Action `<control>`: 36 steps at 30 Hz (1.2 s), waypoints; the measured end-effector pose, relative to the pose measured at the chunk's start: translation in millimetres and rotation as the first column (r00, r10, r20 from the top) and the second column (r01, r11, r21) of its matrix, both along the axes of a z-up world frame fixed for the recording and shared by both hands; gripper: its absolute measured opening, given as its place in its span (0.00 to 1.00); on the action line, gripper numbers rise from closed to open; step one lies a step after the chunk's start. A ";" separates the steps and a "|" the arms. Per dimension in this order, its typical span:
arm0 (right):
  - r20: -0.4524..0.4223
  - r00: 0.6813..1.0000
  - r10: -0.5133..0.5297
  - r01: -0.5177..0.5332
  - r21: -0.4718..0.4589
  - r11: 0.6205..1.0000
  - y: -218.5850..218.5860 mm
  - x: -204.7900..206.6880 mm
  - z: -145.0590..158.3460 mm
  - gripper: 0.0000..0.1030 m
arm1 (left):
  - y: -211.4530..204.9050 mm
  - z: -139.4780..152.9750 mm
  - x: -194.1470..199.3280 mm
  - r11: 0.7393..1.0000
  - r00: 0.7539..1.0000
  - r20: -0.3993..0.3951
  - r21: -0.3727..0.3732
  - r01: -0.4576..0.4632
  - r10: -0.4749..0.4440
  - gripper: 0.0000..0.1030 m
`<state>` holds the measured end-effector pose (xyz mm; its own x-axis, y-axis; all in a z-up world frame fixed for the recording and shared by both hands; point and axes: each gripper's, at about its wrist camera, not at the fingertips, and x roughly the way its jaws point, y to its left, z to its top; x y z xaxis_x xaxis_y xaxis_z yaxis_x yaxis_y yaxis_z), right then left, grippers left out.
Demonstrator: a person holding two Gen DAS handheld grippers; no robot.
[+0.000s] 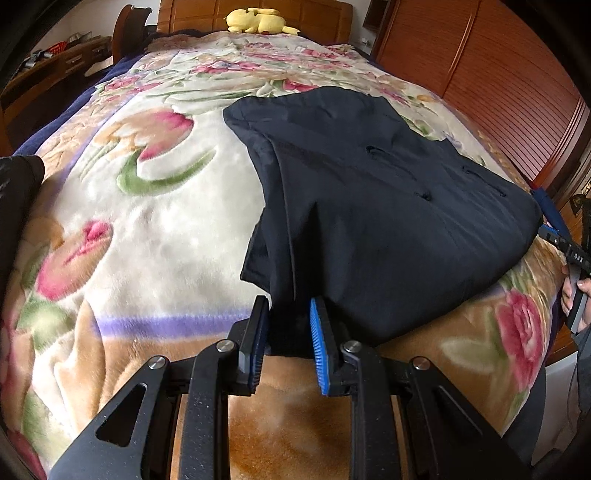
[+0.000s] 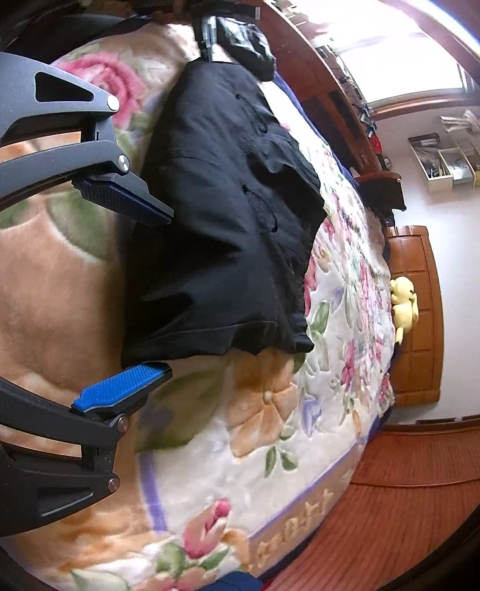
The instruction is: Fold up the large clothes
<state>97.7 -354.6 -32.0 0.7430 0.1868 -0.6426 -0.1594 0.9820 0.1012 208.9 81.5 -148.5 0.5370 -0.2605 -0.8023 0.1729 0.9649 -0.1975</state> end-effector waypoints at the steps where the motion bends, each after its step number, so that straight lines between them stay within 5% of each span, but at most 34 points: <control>1: -0.007 1.000 -0.003 0.003 0.009 1.000 -0.6 2.9 -0.9 0.75 | -0.1 -0.7 -0.7 1.000 1.000 -0.002 -0.002 -0.002 0.002 0.23; 5: -0.043 0.999 -0.017 0.018 0.022 1.000 -0.3 15.8 -10.8 0.75 | -3.5 -0.3 -3.3 1.000 1.000 0.015 0.013 0.002 -0.002 0.22; 8: -0.116 0.993 -0.017 0.028 0.096 0.995 -4.1 31.6 -23.7 0.75 | -8.8 3.6 -7.0 0.999 0.998 0.054 0.043 0.025 -0.028 0.13; 10: -0.143 0.990 0.001 0.018 0.134 0.991 -7.1 36.7 -27.8 0.64 | -8.1 9.0 -10.0 0.999 0.997 0.073 0.040 0.026 -0.028 0.09; 13: -0.141 0.990 0.018 -0.007 0.081 0.997 -7.2 37.1 -21.9 0.22 | -1.9 22.8 -16.9 1.000 0.992 0.126 0.019 0.019 -0.022 0.06; 15: -0.123 0.991 0.045 -0.038 0.059 0.998 -7.2 32.4 -13.7 0.12 | -0.2 36.1 -24.1 1.000 0.986 0.166 0.022 0.005 -0.009 0.06; 26: 0.007 0.998 0.069 -0.069 -0.006 0.998 1.2 -22.6 38.4 0.07 | 1.5 83.5 -77.9 1.000 0.962 0.273 0.024 0.008 -0.014 0.05; 32: 0.008 0.996 0.090 -0.090 0.034 0.995 -12.6 -78.5 42.0 0.08 | -1.3 79.8 -122.0 0.999 0.975 0.222 -0.014 0.036 -0.032 0.05; 36: -0.075 0.993 0.089 -0.086 0.038 0.996 -18.9 -99.9 26.5 0.10 | -7.8 64.7 -131.6 0.999 0.988 0.153 0.013 0.033 -0.035 0.05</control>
<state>-2.3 -373.4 -5.5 0.6720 0.2720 -0.6887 -0.2352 0.9603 0.1498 77.2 73.7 -83.8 0.6447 -0.2729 -0.7141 0.2330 0.9598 -0.1564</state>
